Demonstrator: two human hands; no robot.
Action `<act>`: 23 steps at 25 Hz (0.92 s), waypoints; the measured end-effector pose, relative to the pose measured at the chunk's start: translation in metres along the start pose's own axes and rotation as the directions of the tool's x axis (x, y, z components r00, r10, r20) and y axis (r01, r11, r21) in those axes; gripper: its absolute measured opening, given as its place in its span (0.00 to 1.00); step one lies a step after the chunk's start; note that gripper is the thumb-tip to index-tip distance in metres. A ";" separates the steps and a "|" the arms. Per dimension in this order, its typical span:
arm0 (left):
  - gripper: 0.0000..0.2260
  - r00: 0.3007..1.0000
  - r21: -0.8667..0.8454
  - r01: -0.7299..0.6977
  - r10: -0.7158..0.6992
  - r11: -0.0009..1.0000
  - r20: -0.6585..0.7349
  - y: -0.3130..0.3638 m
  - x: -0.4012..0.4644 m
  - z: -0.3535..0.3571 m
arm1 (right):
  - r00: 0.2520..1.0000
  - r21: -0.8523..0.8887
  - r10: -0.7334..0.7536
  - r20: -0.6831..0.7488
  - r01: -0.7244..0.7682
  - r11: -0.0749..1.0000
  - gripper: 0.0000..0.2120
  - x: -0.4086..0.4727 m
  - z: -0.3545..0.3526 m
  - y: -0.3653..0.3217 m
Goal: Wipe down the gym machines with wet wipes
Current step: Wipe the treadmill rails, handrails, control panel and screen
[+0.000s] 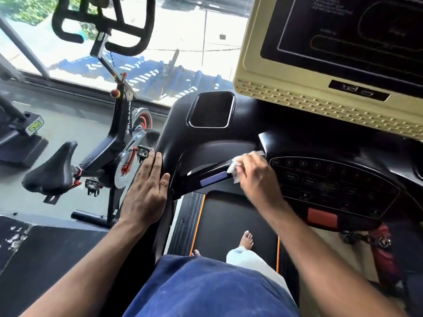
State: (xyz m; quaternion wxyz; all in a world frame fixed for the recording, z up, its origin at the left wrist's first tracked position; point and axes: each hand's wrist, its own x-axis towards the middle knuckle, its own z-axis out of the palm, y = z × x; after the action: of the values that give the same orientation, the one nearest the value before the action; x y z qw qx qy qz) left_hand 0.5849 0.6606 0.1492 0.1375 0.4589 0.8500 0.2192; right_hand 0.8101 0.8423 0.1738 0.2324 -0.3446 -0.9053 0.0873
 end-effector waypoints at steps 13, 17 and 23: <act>0.29 1.000 0.026 -0.029 0.029 0.999 0.006 -0.008 0.003 0.004 | 0.978 0.186 0.188 -0.086 -0.170 0.968 0.05 -0.010 0.021 -0.026; 0.30 0.998 0.067 -0.063 0.064 0.996 -0.009 -0.012 0.004 0.006 | 0.908 0.352 0.366 -0.204 -0.281 0.893 0.04 -0.020 0.007 -0.010; 0.32 0.957 0.162 -0.288 0.278 0.944 0.083 0.005 0.059 0.004 | 0.256 0.780 0.759 0.599 -0.404 -0.478 0.09 -0.043 0.056 -0.055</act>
State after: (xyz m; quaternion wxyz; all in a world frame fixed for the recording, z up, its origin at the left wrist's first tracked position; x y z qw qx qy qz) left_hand 0.5586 0.7134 0.1464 0.0895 0.5925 0.7867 0.1487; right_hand 0.7797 0.7727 0.1264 0.4057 -0.5735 -0.1524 0.6952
